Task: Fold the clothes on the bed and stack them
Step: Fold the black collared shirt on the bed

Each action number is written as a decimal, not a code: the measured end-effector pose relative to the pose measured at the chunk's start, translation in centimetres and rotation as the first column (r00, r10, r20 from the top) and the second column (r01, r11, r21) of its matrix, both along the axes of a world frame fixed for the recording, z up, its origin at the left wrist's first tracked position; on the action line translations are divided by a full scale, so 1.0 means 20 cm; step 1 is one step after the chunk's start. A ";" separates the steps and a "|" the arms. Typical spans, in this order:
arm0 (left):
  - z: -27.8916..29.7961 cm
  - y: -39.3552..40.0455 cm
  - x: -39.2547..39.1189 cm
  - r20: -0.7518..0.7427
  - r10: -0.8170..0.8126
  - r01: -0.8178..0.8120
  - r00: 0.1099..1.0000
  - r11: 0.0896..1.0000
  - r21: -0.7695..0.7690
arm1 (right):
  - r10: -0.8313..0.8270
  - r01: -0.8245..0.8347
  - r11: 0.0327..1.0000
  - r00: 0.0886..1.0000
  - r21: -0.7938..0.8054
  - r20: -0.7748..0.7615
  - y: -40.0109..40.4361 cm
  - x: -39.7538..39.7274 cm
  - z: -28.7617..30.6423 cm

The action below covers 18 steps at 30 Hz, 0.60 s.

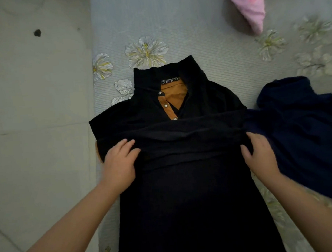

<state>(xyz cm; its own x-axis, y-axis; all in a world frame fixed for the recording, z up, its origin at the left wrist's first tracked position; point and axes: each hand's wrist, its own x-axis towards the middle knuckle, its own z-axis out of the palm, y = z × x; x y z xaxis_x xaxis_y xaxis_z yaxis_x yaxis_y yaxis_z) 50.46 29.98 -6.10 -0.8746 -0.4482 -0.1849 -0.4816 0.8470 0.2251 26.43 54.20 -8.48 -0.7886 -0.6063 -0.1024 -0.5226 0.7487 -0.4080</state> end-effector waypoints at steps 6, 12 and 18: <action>-0.03 0.22 -0.63 -0.119 0.032 -0.001 0.992 0.968 0.250 | -0.151 0.165 0.979 0.982 -0.123 0.113 -0.04 -0.06 -0.09; -0.10 0.37 -1.26 0.003 0.018 -0.018 1.000 0.925 0.380 | -0.222 0.265 0.852 0.964 -0.452 0.147 -0.04 -0.03 -0.11; -0.17 0.48 -1.53 0.206 -0.092 0.026 0.974 0.952 0.306 | -0.370 0.548 0.768 0.802 -0.331 0.469 0.01 0.03 -0.14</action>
